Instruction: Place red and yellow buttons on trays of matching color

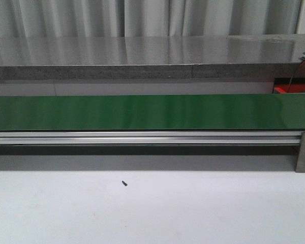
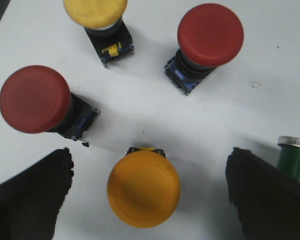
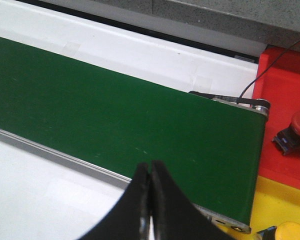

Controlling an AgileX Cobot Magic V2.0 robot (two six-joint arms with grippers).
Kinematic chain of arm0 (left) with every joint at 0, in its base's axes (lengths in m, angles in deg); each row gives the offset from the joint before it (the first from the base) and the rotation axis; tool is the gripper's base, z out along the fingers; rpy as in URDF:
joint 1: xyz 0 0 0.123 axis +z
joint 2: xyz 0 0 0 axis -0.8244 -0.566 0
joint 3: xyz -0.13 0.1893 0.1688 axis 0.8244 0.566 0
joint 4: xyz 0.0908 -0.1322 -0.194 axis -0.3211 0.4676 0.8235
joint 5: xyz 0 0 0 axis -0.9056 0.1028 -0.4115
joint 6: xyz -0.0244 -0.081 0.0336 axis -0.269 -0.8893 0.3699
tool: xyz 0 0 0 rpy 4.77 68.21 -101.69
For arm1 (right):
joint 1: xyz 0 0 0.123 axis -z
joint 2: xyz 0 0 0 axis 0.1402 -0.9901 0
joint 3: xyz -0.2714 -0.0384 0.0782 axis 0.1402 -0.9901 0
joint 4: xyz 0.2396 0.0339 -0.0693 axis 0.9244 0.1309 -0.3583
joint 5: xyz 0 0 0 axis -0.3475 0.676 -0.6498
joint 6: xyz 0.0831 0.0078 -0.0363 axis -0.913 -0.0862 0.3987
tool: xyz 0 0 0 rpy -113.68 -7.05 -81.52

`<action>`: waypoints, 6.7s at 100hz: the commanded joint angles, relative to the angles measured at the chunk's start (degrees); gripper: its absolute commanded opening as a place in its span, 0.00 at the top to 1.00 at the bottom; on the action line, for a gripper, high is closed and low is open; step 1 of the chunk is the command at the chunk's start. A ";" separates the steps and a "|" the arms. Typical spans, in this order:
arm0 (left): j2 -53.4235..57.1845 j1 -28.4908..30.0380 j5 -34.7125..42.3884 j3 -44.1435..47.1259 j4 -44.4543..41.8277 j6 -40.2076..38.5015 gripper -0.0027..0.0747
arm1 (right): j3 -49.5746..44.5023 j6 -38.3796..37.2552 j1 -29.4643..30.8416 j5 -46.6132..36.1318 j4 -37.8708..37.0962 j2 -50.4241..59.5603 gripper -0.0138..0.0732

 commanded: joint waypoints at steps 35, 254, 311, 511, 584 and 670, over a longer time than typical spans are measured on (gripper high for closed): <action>0.38 0.11 2.46 -1.94 0.37 -0.46 0.18 | 1.36 0.36 -0.02 -3.34 1.81 0.77 0.92; 19.25 -15.28 -10.87 7.47 4.51 -0.09 0.91 | 1.36 0.36 -0.02 -3.34 1.81 0.77 0.92; 19.25 -15.28 -8.72 11.24 4.51 0.36 0.51 | 1.36 0.36 -0.02 -3.34 1.81 0.77 0.92; -0.03 6.62 3.17 -9.05 1.54 0.37 0.26 | 1.36 0.36 -0.02 -3.34 1.86 0.77 0.92; -5.13 5.01 7.48 -11.20 1.15 0.37 0.26 | 1.36 0.36 -0.02 -3.34 1.86 0.77 0.92; -5.37 5.01 10.65 -11.20 1.15 0.37 0.30 | 1.36 0.36 -0.02 -3.34 1.86 0.77 0.92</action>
